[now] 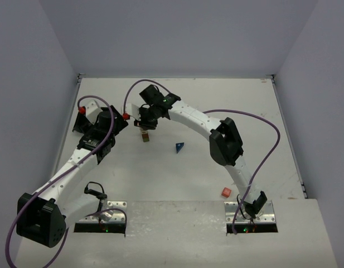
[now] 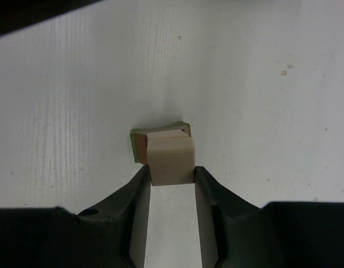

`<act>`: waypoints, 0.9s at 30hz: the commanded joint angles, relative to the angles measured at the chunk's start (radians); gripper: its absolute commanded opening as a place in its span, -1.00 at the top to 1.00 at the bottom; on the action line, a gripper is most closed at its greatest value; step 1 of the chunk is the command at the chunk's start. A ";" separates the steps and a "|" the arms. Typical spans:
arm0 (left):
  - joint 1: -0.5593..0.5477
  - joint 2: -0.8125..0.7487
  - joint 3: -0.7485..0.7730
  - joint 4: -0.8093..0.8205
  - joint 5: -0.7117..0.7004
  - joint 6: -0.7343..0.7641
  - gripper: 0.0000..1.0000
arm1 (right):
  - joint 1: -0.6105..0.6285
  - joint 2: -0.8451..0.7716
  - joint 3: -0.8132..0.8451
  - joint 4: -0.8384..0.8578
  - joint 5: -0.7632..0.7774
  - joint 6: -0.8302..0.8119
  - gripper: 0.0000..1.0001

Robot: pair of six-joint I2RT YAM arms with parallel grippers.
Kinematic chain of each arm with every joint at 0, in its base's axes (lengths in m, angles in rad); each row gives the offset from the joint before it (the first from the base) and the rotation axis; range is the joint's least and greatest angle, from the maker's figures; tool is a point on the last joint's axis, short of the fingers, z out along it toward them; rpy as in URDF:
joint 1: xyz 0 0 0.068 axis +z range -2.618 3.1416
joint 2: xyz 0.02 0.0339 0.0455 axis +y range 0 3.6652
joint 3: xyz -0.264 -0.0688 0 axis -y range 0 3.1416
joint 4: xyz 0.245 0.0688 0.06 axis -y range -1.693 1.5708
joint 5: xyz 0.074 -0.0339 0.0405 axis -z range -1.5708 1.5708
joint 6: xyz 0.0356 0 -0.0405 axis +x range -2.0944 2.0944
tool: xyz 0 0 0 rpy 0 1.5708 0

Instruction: Build the wood block tower

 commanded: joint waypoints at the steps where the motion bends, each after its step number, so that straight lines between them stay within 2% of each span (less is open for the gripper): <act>1: 0.001 -0.008 0.033 0.063 0.012 0.000 -1.00 | 0.014 0.007 0.052 0.000 0.038 0.014 0.31; 23: 0.001 0.005 0.034 0.070 0.023 0.001 -1.00 | 0.024 0.014 0.057 0.006 0.059 0.014 0.21; 27: 0.001 0.007 0.035 0.071 0.028 0.003 -1.00 | 0.024 0.007 0.055 0.017 0.058 0.025 0.13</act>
